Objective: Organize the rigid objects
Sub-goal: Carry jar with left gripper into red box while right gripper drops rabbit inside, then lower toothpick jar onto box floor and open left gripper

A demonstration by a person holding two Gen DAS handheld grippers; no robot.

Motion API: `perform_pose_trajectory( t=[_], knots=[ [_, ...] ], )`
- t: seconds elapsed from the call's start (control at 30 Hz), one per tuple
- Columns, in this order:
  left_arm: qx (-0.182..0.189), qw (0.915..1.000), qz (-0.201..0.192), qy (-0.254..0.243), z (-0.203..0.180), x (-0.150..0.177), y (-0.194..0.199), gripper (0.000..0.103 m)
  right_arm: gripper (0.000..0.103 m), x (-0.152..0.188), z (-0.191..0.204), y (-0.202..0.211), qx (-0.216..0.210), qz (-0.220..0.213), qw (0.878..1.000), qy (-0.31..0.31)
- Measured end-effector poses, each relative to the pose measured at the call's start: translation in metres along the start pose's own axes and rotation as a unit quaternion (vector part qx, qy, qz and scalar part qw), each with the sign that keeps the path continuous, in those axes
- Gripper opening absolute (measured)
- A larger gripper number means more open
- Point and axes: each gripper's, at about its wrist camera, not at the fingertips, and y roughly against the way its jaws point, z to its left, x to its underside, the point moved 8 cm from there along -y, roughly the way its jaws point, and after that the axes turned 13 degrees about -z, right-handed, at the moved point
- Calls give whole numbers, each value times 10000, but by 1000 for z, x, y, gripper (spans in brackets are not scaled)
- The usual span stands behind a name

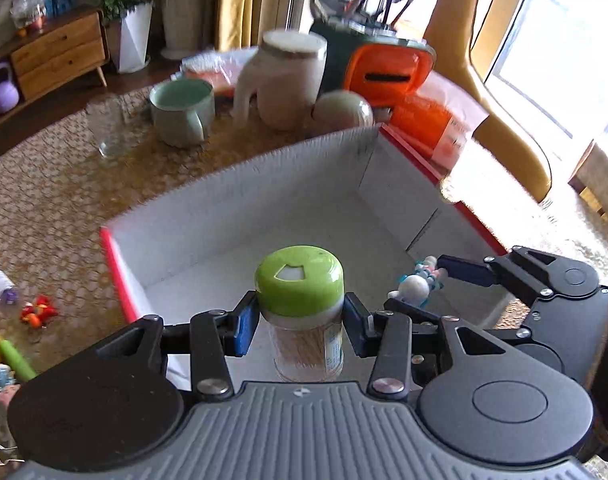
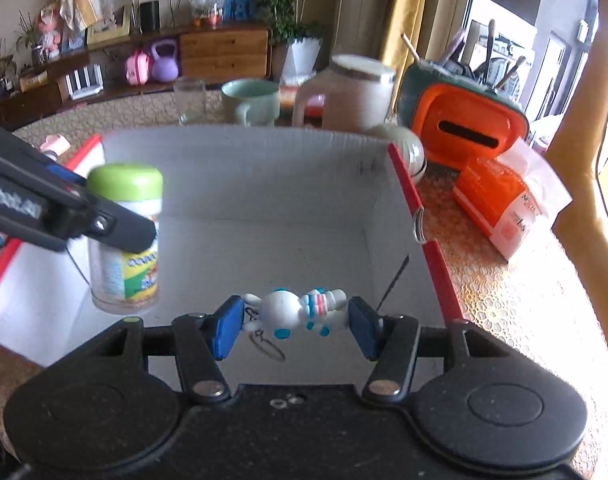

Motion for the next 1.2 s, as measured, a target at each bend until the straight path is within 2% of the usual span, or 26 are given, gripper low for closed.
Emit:
perform_pose_trajectory(
  t=[0.17,0.27,0.37,0.7,0.9,1.2],
  knots=[
    [-25,9993,363,-36,-5,11,-34,45,57,5,-7,-10,-200,208,9995,-111],
    [-52,9985,540,-86,-6,15,-51,45,57,6,-3,-12,-252,290,9993,24],
    [-103,9981,598,-142,-6,15,-63,45,57,11,0,-15,-279,396,9987,184],
    [-223,9968,758,-90,-6,11,-96,44,57,15,-2,-22,-385,533,9978,36],
    [-229,9970,732,-58,-5,9,-94,44,62,12,-2,-18,-373,456,9983,-36],
    [-168,9987,469,-50,-3,6,-60,45,65,2,-3,-1,-319,294,9987,-280]
  ],
)
